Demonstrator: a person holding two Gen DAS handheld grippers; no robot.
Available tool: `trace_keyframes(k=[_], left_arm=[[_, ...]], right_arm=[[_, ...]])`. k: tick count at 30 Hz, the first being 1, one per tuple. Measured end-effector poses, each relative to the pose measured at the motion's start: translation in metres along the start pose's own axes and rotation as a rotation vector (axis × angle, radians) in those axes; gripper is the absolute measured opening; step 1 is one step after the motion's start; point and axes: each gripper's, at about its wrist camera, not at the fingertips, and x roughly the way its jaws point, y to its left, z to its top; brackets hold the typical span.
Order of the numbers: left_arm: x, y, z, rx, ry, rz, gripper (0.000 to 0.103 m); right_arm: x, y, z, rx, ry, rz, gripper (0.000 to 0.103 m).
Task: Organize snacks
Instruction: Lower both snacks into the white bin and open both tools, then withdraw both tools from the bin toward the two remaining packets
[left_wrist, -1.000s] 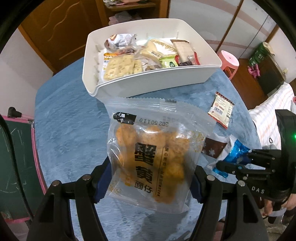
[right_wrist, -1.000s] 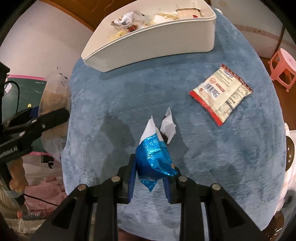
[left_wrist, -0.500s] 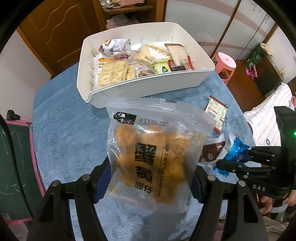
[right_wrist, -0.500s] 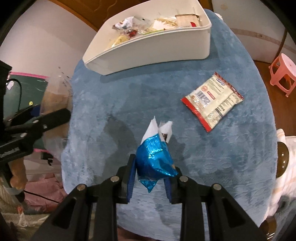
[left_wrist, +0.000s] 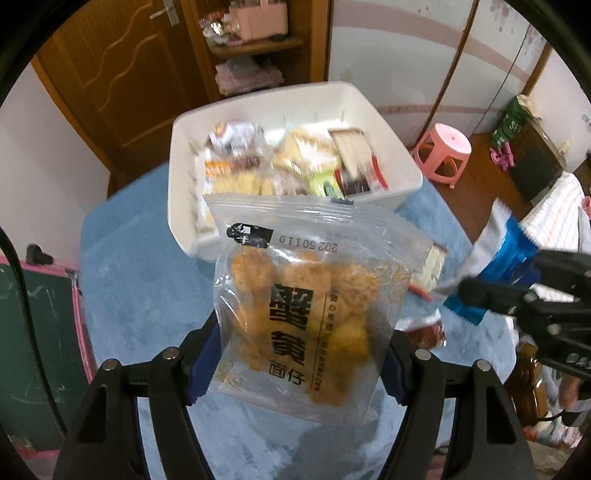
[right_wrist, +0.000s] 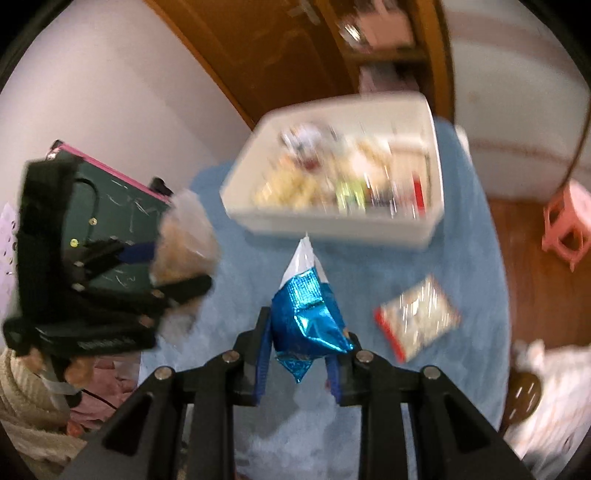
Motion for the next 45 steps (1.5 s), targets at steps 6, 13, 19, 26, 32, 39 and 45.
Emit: trace_keyframes(k=[6, 13, 19, 26, 32, 39, 45], left_arm=[[-0.029, 0.01, 0.045, -0.017, -0.102, 0.032, 0.073], [-0.048, 0.026, 0.089, -0.075, -0.187, 0.07, 0.076], [-0.032, 0.037, 0.119, -0.089, -0.185, 0.117, 0.08], [0.004, 0.054, 0.133, -0.121, -0.116, 0.158, 0.086], [0.002, 0.061, 0.13, -0.166, -0.135, 0.173, 0.101], [-0.014, 0.043, 0.115, -0.123, -0.168, 0.175, 0.102], [-0.034, 0.018, 0.091, -0.071, -0.193, 0.119, 0.102]], right_arm=[[-0.025, 0.025, 0.06, -0.134, -0.104, -0.033, 0.026], [-0.022, 0.026, 0.11, -0.175, -0.133, -0.096, 0.026], [-0.004, 0.014, 0.143, -0.151, -0.117, -0.127, 0.027], [0.029, 0.003, 0.162, -0.167, -0.091, -0.255, 0.066], [0.031, -0.005, 0.155, -0.145, -0.082, -0.277, 0.071], [0.011, -0.007, 0.14, -0.113, -0.121, -0.298, 0.071], [-0.014, -0.007, 0.114, -0.075, -0.156, -0.302, 0.071]])
